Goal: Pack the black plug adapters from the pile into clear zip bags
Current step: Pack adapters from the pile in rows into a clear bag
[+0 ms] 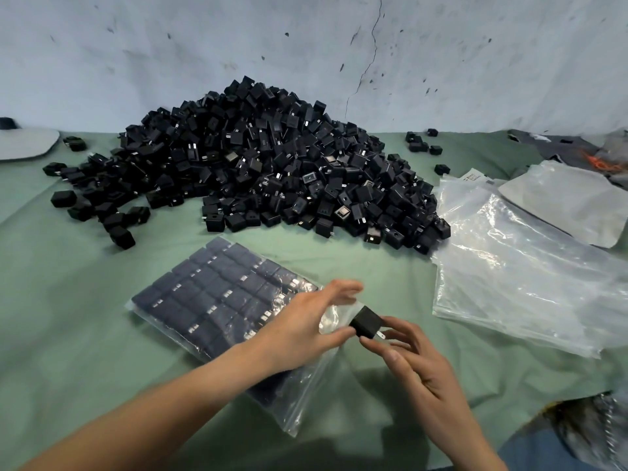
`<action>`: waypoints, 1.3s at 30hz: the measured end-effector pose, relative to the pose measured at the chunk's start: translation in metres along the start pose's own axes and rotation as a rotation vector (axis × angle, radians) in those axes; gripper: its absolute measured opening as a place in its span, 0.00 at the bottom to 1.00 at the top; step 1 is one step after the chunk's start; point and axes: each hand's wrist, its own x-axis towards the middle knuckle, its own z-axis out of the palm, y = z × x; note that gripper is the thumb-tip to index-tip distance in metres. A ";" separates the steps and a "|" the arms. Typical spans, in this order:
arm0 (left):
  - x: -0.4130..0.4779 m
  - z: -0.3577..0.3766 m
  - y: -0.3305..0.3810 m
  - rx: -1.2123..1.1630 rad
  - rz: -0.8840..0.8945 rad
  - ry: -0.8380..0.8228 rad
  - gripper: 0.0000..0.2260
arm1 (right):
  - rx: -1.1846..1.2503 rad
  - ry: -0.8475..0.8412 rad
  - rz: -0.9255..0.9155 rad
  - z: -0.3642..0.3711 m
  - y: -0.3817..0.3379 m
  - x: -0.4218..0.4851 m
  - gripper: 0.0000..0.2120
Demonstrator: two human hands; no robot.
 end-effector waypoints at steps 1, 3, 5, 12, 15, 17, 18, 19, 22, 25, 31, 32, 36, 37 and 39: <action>-0.002 0.004 0.000 0.073 -0.065 0.051 0.23 | -0.026 0.006 0.013 -0.001 0.004 -0.001 0.14; -0.008 0.016 -0.001 0.333 -0.199 0.010 0.22 | -0.092 0.002 0.034 -0.004 0.013 -0.004 0.12; -0.013 0.026 -0.005 0.567 -0.206 -0.071 0.17 | -0.149 -0.011 0.045 -0.005 0.019 -0.005 0.13; -0.012 0.023 0.005 0.536 -0.073 0.098 0.06 | -0.224 -0.065 0.005 0.015 0.024 0.004 0.12; -0.013 0.025 0.008 0.529 -0.081 0.087 0.09 | -0.334 -0.034 -0.020 0.028 0.024 0.017 0.12; -0.014 0.026 0.008 0.567 -0.084 0.069 0.15 | -0.403 -0.012 -0.042 0.035 0.025 0.024 0.13; -0.015 0.026 0.008 0.577 -0.079 0.066 0.15 | -0.421 -0.011 -0.037 0.038 0.025 0.027 0.13; -0.017 0.026 0.008 0.575 -0.075 0.068 0.14 | -0.435 -0.021 -0.027 0.040 0.026 0.028 0.14; -0.019 0.024 0.007 0.584 -0.049 0.064 0.11 | -0.480 -0.125 0.006 0.043 0.028 0.029 0.18; -0.020 0.017 0.003 0.524 -0.075 0.061 0.16 | -0.510 -0.224 0.018 0.037 0.030 0.026 0.17; -0.003 -0.008 -0.026 0.684 -0.340 -0.065 0.27 | -0.481 -0.174 0.055 0.028 0.029 0.021 0.17; 0.002 -0.008 -0.029 0.698 -0.355 -0.085 0.27 | -0.498 -0.192 0.059 0.029 0.029 0.022 0.18; 0.012 0.001 -0.037 0.734 -0.329 -0.165 0.26 | -0.525 -0.249 0.052 0.038 0.028 0.034 0.20; 0.012 0.005 -0.039 0.749 -0.321 -0.181 0.25 | -0.515 -0.253 0.055 0.040 0.028 0.037 0.20; 0.011 0.009 -0.043 0.775 -0.316 -0.190 0.25 | -0.506 -0.248 0.066 0.043 0.030 0.042 0.20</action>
